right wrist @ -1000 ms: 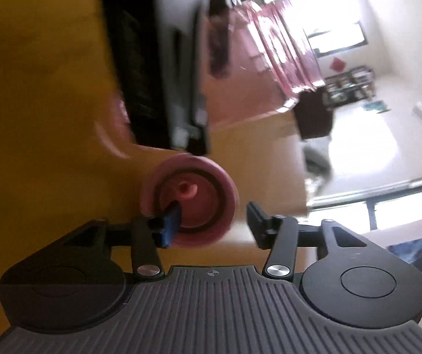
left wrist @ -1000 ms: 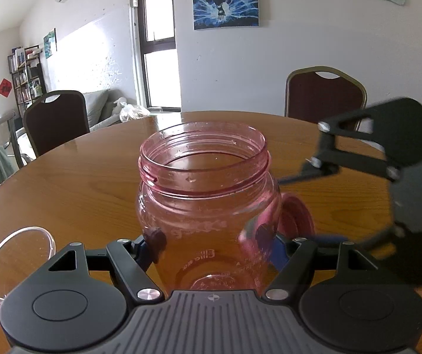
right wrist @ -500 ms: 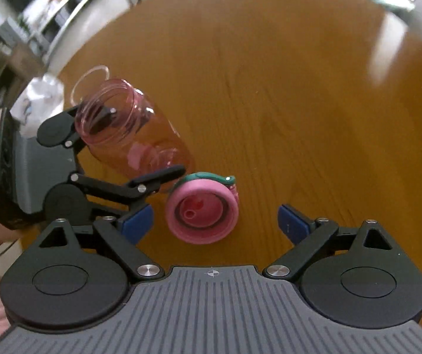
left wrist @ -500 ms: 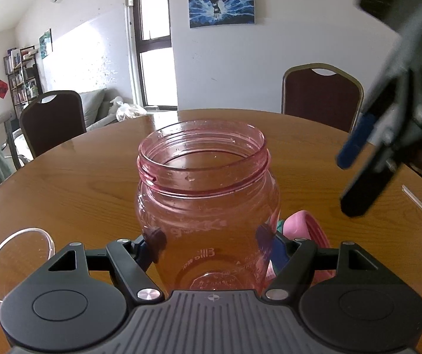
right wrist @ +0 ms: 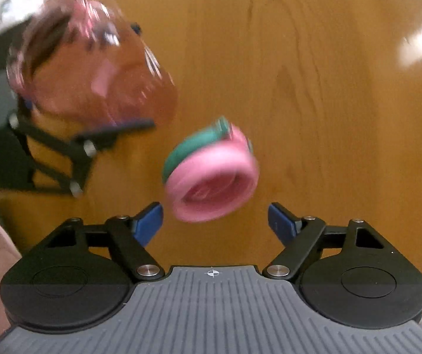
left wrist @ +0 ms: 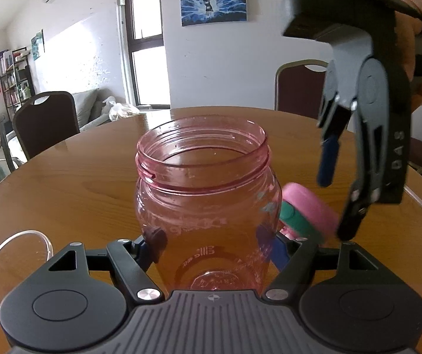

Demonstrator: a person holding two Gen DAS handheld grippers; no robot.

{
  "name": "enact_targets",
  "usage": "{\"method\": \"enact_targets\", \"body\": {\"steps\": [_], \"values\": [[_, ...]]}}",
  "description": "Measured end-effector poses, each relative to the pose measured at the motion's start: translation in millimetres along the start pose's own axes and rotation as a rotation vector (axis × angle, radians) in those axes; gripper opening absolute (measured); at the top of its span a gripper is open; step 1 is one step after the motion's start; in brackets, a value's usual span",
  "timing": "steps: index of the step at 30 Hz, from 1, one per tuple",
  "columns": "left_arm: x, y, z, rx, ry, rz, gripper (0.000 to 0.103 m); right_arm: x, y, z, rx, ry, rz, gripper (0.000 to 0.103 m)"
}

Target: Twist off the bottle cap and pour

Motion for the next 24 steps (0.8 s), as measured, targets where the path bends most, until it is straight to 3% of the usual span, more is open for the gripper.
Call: {"method": "enact_targets", "body": {"steps": [3,5,7,8,9,11,12,13,15,17,21,22,24], "values": [[-1,0,-1,0.001,0.0,-0.002,0.073,-12,5,3,-0.036,-0.017,-0.027,0.093],[-2,0,-2,0.0,0.001,0.0,0.073,-21,17,15,-0.11,0.01,-0.142,0.094],[-3,0,-2,-0.001,0.003,0.003,0.073,-20,21,20,-0.125,0.028,-0.195,0.094],[-3,0,-3,-0.004,0.002,0.004,0.073,-17,28,24,-0.156,0.023,-0.275,0.093],[-3,0,-3,-0.006,0.001,0.005,0.073,-17,29,23,-0.16,0.02,-0.285,0.092],[-2,-1,-4,-0.011,0.0,0.004,0.073,-5,48,17,-0.262,-0.066,-0.436,0.09],[-2,-1,-4,-0.012,0.001,0.004,0.073,-4,50,16,-0.274,-0.075,-0.452,0.088],[-1,-2,-5,-0.012,0.002,0.005,0.073,5,59,9,-0.331,-0.109,-0.524,0.087],[-1,-2,-4,-0.01,0.004,0.004,0.073,29,76,-10,-0.429,-0.127,-0.644,0.08],[-1,-2,-3,-0.008,0.007,0.002,0.073,49,90,-27,-0.489,-0.138,-0.726,0.062],[-1,-3,-4,-0.007,0.01,0.001,0.073,57,98,-41,-0.424,-0.224,-0.702,0.046],[-1,-3,-4,-0.006,0.011,0.002,0.073,54,100,-46,-0.406,-0.254,-0.709,0.033],[-1,-3,-4,-0.006,0.012,0.002,0.073,53,102,-49,-0.362,-0.301,-0.693,0.031]]}}
Point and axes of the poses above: each gripper's, at about its wrist camera, not at the fingertips, and x roughly the way its jaws point, y to its left, z to its top, the point moved 5 cm from there along x, roughly the way its jaws point, and after that the axes turned 15 degrees about y, right-handed, at the moved point
